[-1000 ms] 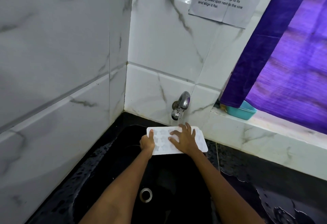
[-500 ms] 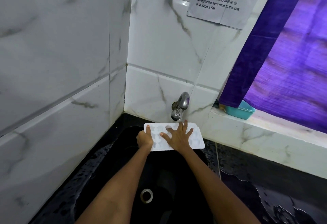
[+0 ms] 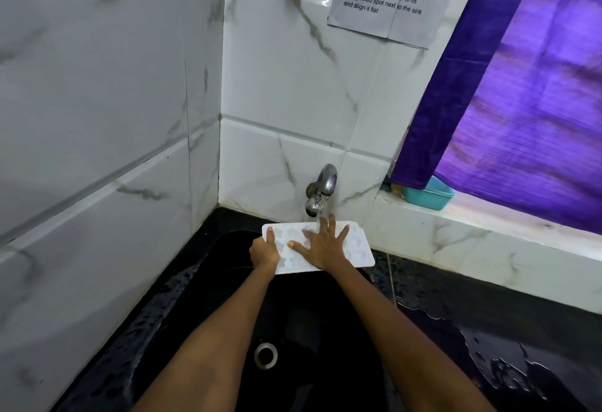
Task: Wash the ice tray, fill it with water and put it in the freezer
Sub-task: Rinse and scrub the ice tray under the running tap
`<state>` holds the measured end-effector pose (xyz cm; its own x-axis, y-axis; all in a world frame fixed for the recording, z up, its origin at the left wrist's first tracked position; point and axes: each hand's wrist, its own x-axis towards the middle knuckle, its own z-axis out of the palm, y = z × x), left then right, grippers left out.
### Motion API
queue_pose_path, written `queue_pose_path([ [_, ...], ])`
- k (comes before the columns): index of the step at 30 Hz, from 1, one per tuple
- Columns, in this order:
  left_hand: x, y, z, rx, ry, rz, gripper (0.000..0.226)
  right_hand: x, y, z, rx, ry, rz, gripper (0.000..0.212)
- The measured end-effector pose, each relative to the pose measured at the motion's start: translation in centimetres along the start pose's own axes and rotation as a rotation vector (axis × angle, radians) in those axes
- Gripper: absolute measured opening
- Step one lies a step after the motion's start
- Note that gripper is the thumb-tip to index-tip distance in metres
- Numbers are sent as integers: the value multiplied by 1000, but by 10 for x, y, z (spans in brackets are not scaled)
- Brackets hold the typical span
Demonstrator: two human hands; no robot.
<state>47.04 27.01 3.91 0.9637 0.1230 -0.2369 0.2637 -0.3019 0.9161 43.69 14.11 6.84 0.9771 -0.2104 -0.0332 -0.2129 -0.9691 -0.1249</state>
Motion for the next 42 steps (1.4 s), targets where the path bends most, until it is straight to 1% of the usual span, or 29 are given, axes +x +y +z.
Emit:
queue_pose_path([
  [2,-1,-2,-1,23,1,2,59,-4,3,0,119,-18,48,55],
  [4,-3,-6,-1,50,-7,18,59,-6,8,2,59,19,74,54],
  [5,-4,-7,0,45,-9,20,59,-7,7,3,-5,31,64,56],
  [7,-4,-9,0,14,7,9,59,-9,3,6,-49,-20,2,62],
  [9,-3,-12,-4,17,19,5,59,-11,1,5,17,-92,-45,61],
  [10,-2,-12,-7,25,23,9,59,-12,3,1,47,-85,-51,56],
  [12,2,-14,-13,8,45,-13,58,-11,7,-4,73,32,-55,50],
  [13,4,-14,-15,-20,53,-33,58,-11,8,-5,75,103,-49,51],
  [14,5,-13,-16,-42,61,-43,57,-12,8,-5,70,135,-37,52],
  [18,1,-12,-13,-34,38,3,58,-15,2,4,-42,51,62,62],
  [21,1,-13,-15,-46,64,-8,58,-12,-2,5,72,31,67,67],
  [23,5,-14,-19,-40,93,-14,58,-10,4,1,102,16,36,63],
  [25,6,-14,-22,-20,83,-7,58,-10,11,-2,34,36,9,58],
  [28,4,-7,-19,-40,67,-20,57,-7,9,-1,-62,96,-23,67],
  [30,5,-5,-20,-37,74,-25,57,-6,7,-2,5,47,-1,67],
  [32,5,-8,-23,-6,75,-3,58,-6,9,-4,56,-1,57,60],
  [34,4,-14,-22,12,74,10,59,-7,7,-1,19,20,96,61],
  [36,3,-16,-19,-12,71,-3,59,-7,0,6,-21,34,66,67],
  [37,3,-16,-19,-25,77,-14,58,-6,-2,9,-2,27,43,69],
  [38,4,-17,-20,-33,87,-18,58,-7,0,9,50,15,34,68],
  [40,8,-21,-25,-25,89,-5,58,-7,8,8,132,8,51,57],
  [42,9,-24,-26,-11,74,15,58,-7,10,9,51,38,53,56],
])
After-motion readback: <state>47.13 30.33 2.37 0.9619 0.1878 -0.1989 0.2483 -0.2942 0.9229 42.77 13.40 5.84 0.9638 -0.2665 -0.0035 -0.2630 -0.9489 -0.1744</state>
